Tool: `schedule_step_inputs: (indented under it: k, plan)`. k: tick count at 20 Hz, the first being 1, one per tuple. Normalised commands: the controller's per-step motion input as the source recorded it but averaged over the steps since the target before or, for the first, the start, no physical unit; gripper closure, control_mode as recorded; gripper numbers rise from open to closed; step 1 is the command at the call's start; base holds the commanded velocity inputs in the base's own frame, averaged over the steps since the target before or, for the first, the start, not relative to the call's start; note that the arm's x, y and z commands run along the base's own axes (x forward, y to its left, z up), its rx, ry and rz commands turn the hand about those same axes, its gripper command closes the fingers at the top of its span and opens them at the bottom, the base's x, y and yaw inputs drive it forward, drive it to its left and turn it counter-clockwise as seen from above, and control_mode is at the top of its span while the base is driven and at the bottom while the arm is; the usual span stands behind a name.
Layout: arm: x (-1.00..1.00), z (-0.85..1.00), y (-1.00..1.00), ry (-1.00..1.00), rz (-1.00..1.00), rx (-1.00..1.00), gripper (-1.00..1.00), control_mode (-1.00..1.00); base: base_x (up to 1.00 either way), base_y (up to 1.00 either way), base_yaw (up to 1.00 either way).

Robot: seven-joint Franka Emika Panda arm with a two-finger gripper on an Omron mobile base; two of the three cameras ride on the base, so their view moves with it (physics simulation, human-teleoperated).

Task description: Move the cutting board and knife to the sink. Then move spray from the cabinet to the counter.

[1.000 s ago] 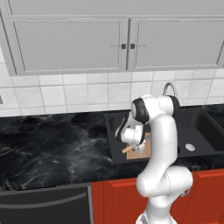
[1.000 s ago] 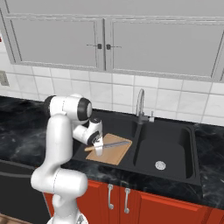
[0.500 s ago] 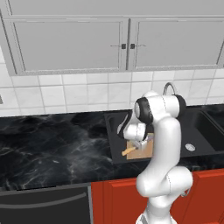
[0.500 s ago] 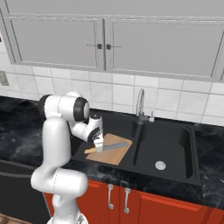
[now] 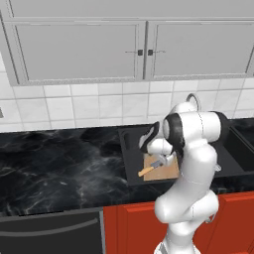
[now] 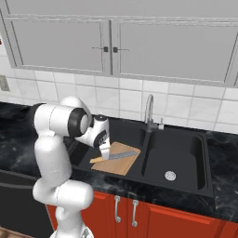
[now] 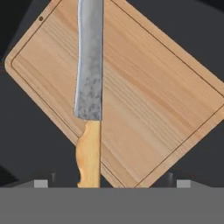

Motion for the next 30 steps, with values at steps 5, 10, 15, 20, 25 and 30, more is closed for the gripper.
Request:
schedule_step_inputs:
  k: [5,10,15,20,25,30]
  plan:
    - [-0.46,0.59,-0.11,0.0,0.06,0.0,-1.0,-1.0,0.0,0.0,0.0]
    - [-0.48,0.63,-0.08,-0.01,0.13,-0.02,-1.0,-1.0,0.0,0.0,0.0]
    - [-0.53,0.58,-0.04,-0.06,0.16,-0.07,-1.0,-1.0,0.0,0.0,0.0]
    - [-0.59,0.51,-0.07,-0.12,0.19,-0.13,-1.0,-1.0,0.0,0.0,0.0]
    - [-0.55,0.46,-0.09,-0.13,0.16,-0.12,-1.0,-1.0,0.0,0.0,0.0]
    - [-0.45,0.54,-0.11,-0.01,0.12,-0.01,-1.0,-1.0,0.0,0.0,0.0]
